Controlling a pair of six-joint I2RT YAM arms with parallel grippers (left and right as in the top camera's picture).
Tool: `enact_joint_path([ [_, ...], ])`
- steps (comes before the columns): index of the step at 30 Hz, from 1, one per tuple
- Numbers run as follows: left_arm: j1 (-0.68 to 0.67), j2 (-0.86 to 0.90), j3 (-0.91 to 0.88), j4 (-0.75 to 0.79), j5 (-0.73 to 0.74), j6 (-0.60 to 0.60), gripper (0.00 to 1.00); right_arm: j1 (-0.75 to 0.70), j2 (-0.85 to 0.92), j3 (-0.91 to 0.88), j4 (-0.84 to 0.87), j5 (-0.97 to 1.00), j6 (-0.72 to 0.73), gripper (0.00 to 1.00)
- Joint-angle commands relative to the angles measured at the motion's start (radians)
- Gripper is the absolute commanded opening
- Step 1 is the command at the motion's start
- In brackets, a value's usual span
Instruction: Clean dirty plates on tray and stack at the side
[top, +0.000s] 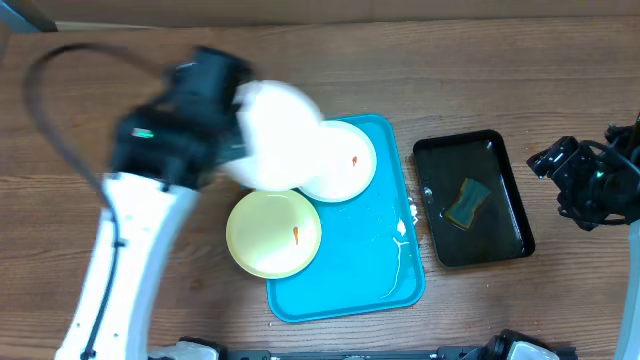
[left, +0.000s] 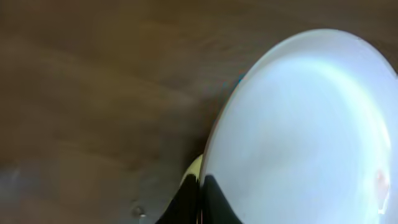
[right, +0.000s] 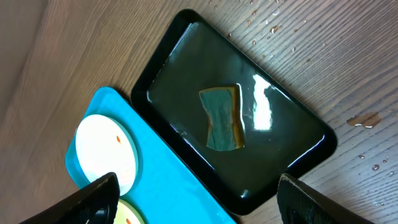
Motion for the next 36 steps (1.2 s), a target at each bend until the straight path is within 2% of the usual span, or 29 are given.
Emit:
enact_joint_path([
  [1,0.211,0.015,-0.047,-0.03,0.064,-0.042,0.04,-0.004,-0.004,0.013,0.005,-0.011,-0.033,0.83],
  [5,0.45,0.016,-0.198,0.017,0.101,-0.039,0.04,-0.004,-0.004,0.013,0.002,-0.011,-0.048,0.83],
  [13,0.763,0.016,-0.526,0.259,0.126,-0.04,0.04,-0.004,-0.004,0.013,0.001,-0.011,-0.048,0.83],
  [17,0.858,0.016,-0.618,0.413,0.156,-0.039,0.04,-0.004,-0.004,0.013,0.002,-0.011,-0.047,0.83],
  [20,0.88,0.016,-0.634,0.476,0.199,-0.027,0.05,-0.004,-0.004,0.013,0.002,-0.011,-0.048,0.83],
  [22,0.879,0.016,-0.632,0.508,0.253,0.034,0.06,-0.004,-0.004,0.013,0.002,-0.011,-0.051,0.83],
  [23,0.877,0.016,-0.63,0.518,0.288,0.068,0.09,-0.004,-0.004,0.013,0.001,-0.011,-0.055,0.82],
  [25,0.877,0.016,-0.624,0.521,0.384,0.122,0.22,-0.004,-0.004,0.013,-0.002,-0.011,-0.06,0.83],
  [27,0.877,0.015,-0.616,0.517,0.493,0.171,0.52,-0.003,-0.004,0.013,-0.006,-0.011,-0.074,0.82],
  [28,0.877,0.015,-0.613,0.51,0.527,0.185,0.63,-0.003,-0.004,0.013,-0.01,-0.011,-0.076,0.82],
  [29,0.877,0.015,-0.607,0.494,0.549,0.196,0.7,-0.003,-0.004,0.013,-0.014,-0.011,-0.077,0.82],
  [32,0.873,0.014,-0.594,0.431,0.612,0.229,0.73,-0.003,-0.004,0.013,-0.029,-0.011,-0.096,0.82],
  [36,0.806,0.014,-0.592,0.363,0.72,0.378,0.68,0.008,-0.004,0.013,-0.036,-0.021,-0.105,0.82],
])
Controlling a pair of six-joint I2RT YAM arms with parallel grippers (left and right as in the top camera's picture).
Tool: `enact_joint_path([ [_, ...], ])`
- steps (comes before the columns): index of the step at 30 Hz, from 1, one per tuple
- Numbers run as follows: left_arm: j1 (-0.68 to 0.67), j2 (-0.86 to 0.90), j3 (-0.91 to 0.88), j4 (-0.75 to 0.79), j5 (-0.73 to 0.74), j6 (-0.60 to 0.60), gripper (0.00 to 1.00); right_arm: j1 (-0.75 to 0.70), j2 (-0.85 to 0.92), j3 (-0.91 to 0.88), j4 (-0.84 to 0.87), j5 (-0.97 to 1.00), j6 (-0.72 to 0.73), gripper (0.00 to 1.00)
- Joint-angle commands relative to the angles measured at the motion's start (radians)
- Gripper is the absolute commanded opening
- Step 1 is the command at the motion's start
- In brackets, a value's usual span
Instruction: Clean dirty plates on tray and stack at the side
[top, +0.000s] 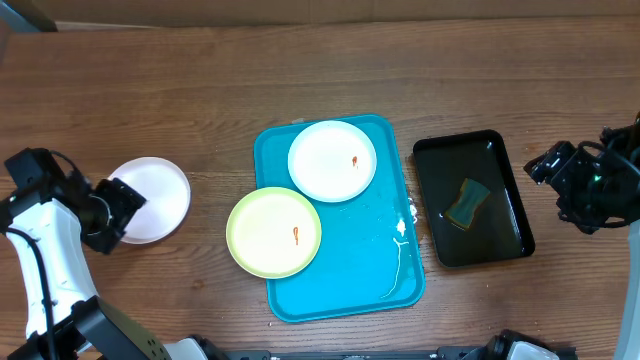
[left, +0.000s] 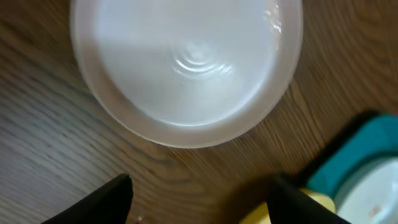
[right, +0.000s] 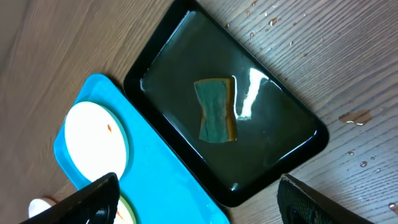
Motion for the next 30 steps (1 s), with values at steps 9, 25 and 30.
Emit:
enact_joint_path([
  [9,-0.465,-0.006,-0.009,-0.101,-0.181,0.233,0.57,0.093,-0.004,0.013,-0.001,-0.028,-0.051,0.83],
  [25,-0.639,-0.004,-0.269,0.138,-0.251,0.182,0.38,0.303,-0.004,0.013,-0.006,-0.024,-0.062,0.83],
  [30,-0.639,-0.005,-0.275,0.137,-0.179,0.182,0.04,0.304,-0.004,0.013,-0.008,-0.024,-0.062,0.83],
])
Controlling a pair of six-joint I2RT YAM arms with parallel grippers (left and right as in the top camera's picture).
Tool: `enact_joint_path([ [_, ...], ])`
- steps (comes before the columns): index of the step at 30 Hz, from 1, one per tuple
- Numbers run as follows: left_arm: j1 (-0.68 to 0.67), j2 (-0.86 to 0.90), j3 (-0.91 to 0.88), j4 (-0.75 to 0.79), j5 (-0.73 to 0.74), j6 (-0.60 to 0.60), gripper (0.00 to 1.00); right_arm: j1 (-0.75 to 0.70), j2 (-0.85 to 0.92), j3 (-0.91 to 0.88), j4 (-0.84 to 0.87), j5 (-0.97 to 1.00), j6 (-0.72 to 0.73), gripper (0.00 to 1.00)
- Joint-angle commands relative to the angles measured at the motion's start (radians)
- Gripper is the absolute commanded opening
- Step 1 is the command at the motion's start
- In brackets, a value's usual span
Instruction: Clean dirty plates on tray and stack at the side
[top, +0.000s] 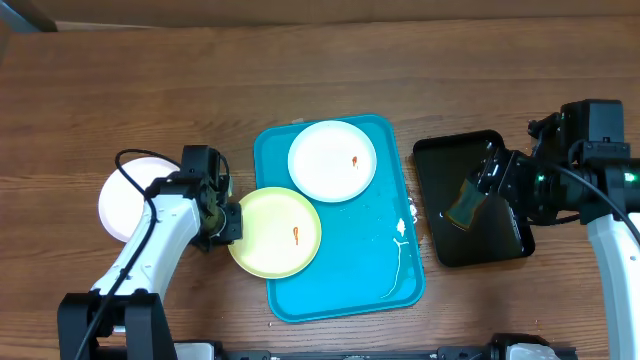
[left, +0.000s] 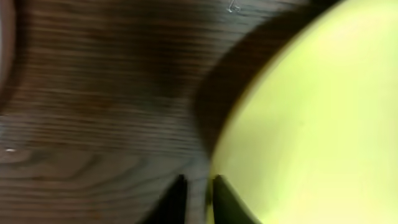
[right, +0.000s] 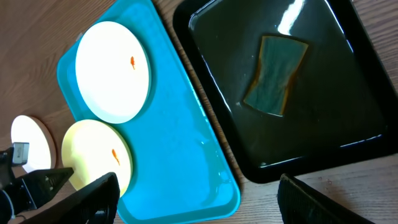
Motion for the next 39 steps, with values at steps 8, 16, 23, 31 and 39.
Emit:
enact_joint_path([
  [8,-0.019,-0.006,0.127,-0.165,0.256,-0.003,0.04,0.007,-0.003,-0.002,0.029,-0.005,-0.03,0.83],
  [16,-0.179,-0.004,0.107,-0.128,0.212,-0.134,0.04,0.023,-0.002,-0.146,0.101,-0.006,-0.03,0.83],
  [23,-0.314,-0.004,0.048,-0.087,0.129,-0.306,0.16,0.069,-0.001,-0.318,0.281,-0.005,-0.025,0.81],
  [31,-0.352,-0.004,0.043,-0.07,0.124,-0.321,0.57,0.07,0.026,-0.485,0.52,0.23,0.094,0.74],
  [39,-0.352,-0.004,0.043,-0.052,0.124,-0.32,0.64,0.071,0.218,-0.513,0.625,0.224,0.115,0.6],
])
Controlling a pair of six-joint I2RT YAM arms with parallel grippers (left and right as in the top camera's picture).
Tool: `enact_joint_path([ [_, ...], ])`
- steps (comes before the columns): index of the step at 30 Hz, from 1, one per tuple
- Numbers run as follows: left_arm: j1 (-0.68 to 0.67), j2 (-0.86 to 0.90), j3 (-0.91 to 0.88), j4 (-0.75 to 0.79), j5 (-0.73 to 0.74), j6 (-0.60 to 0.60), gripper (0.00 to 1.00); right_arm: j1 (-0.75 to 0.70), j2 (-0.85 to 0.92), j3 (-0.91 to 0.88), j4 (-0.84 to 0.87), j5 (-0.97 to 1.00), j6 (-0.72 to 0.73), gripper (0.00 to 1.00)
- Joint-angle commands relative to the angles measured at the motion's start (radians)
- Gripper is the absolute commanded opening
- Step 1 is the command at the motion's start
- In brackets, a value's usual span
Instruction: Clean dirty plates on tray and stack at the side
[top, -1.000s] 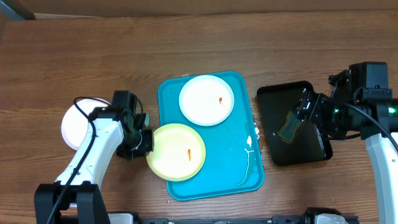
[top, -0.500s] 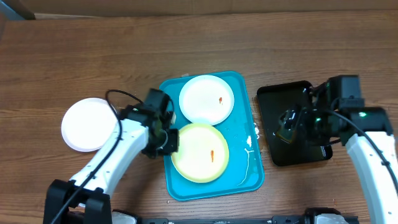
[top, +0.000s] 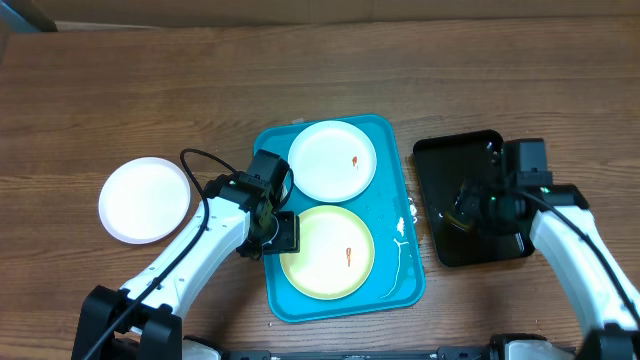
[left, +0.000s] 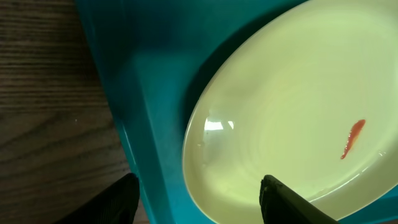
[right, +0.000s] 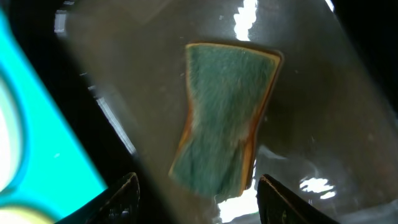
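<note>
A yellow plate (top: 327, 251) with a red streak lies at the front of the blue tray (top: 395, 285). Behind it is a white plate (top: 332, 160) with a red spot. A clean white plate (top: 145, 199) lies on the table at the left. My left gripper (top: 283, 235) is open at the yellow plate's (left: 292, 106) left rim, one finger outside the rim over the tray wall, the other over the plate. My right gripper (right: 202, 202) is open, low over the green and yellow sponge (right: 224, 118) in the black tray (top: 500, 245).
The black tray holds water and stands right of the blue tray. White smears (top: 400, 240) mark the blue tray's right side. Bare wooden table (top: 150, 90) lies behind and to the left.
The yellow plate overhung the blue tray's left edge and now lies further right, inside the tray. My left gripper's jaws were close together at its rim and are now open. My right gripper is now lower, nearer the sponge.
My left gripper first held a white plate above the tray's left side. That plate then lay on the table at the left with the gripper open over it. The gripper then stood at the yellow plate's rim. My right gripper has come from the table's right edge to the black tray.
</note>
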Motion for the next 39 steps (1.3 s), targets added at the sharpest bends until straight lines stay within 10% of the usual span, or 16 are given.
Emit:
enact_joint_path([
  [1,-0.004,-0.004,-0.009,0.013,-0.01,-0.008,0.64,0.005,0.095,-0.007,0.019,0.01,0.019,0.56],
  [8,-0.004,-0.004,-0.009,0.026,-0.009,-0.005,0.65,0.005,0.23,-0.007,0.004,-0.041,0.019,0.05],
  [14,-0.004,-0.004,-0.009,0.026,-0.01,-0.005,0.66,0.002,0.208,0.101,-0.094,0.005,0.018,0.05],
  [17,-0.004,-0.004,-0.009,0.026,-0.009,-0.005,0.67,0.002,0.198,0.187,-0.18,0.068,0.018,0.41],
  [24,-0.004,-0.004,-0.009,0.031,-0.01,-0.004,0.75,0.002,0.201,0.233,-0.235,0.215,0.055,0.51],
  [39,-0.009,-0.003,-0.01,0.071,-0.006,0.124,0.69,-0.001,0.241,0.117,-0.084,0.116,0.072,0.04],
])
